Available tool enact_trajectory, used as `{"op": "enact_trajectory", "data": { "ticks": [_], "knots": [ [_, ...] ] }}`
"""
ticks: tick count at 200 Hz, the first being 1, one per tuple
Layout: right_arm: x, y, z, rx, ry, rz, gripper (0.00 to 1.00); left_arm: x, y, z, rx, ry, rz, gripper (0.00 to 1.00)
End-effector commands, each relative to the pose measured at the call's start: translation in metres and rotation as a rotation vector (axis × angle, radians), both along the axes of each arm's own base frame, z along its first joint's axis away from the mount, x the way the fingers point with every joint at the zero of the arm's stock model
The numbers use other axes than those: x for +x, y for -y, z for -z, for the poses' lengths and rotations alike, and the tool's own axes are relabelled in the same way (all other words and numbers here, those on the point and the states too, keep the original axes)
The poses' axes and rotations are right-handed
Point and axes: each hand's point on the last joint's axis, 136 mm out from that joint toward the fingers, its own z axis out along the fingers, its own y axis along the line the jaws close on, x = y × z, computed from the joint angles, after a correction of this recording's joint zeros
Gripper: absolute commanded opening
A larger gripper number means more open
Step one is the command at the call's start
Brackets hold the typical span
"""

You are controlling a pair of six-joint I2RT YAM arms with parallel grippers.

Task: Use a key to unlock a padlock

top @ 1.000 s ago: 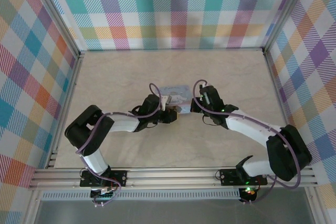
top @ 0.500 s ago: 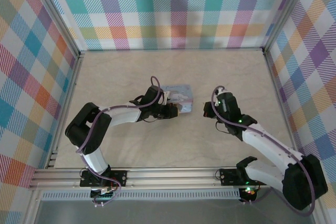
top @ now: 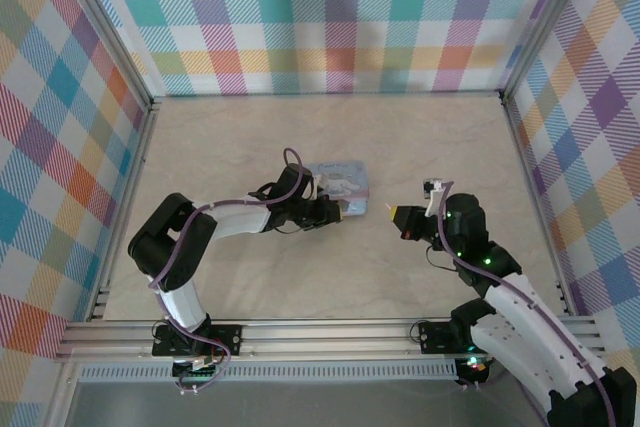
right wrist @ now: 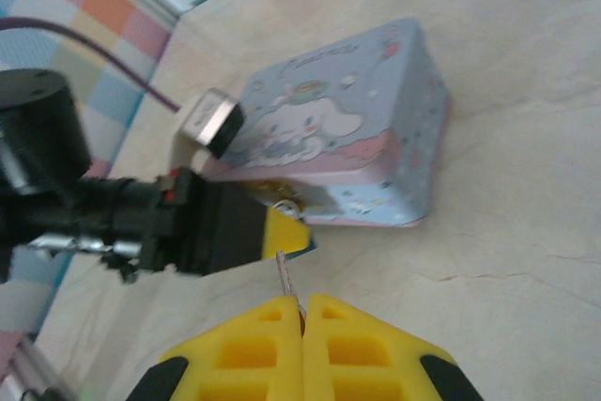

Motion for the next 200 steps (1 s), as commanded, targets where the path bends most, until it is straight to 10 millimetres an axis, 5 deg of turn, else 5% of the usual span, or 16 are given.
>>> {"op": "enact_trajectory", "data": {
  "ticks": [1,77,200],
  "knots": [
    [-0.015,-0.010,-0.024,0.061,0.017,-0.092,0.00,0.008,0.009,-0.015,-0.070,0.009,-0.013,0.02],
    [-0.031,-0.018,-0.062,0.277,0.072,-0.127,0.00,0.014,0.017,-0.031,-0.111,0.007,-0.003,0.02],
    [-0.017,-0.017,-0.004,0.410,-0.054,-0.024,0.00,0.016,0.015,-0.041,-0.139,0.003,-0.003,0.02]
  ]
}}
